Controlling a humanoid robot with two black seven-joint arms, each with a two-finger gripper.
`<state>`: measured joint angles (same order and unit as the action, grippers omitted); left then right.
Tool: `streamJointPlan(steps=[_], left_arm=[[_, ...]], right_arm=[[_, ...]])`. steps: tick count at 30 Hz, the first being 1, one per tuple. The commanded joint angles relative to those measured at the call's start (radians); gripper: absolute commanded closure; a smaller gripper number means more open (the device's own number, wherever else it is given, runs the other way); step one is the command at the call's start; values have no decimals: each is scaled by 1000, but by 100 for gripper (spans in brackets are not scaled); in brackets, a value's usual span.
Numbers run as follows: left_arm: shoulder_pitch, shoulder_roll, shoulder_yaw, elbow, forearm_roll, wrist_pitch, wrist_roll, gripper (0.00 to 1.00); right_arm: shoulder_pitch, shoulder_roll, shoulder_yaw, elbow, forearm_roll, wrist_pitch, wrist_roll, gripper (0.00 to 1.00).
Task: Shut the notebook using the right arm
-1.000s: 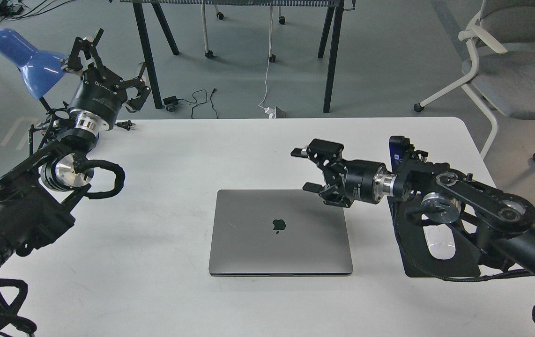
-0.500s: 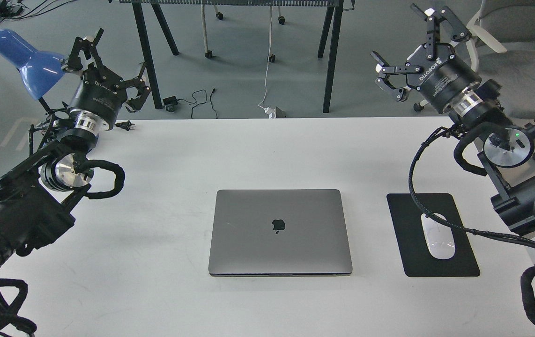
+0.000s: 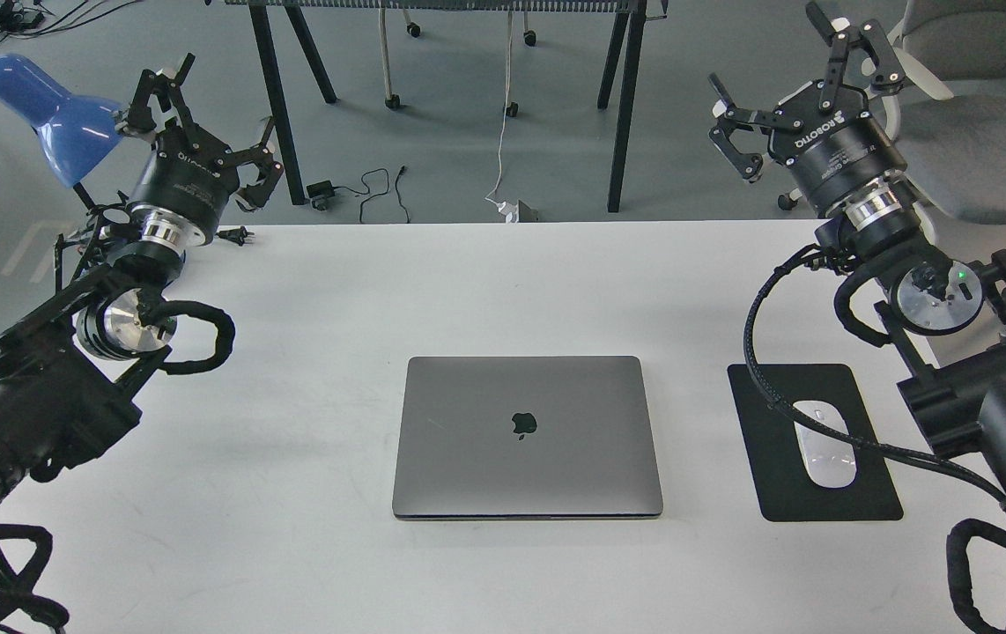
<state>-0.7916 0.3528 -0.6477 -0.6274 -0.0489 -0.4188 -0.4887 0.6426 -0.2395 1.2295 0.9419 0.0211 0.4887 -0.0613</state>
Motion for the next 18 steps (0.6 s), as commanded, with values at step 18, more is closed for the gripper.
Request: streamJointPlan(steps=[18], left_arm=[[0, 0, 0, 0, 0, 0, 0, 0]], right_arm=[[-29, -12, -12, 28, -44, -13, 8, 0]])
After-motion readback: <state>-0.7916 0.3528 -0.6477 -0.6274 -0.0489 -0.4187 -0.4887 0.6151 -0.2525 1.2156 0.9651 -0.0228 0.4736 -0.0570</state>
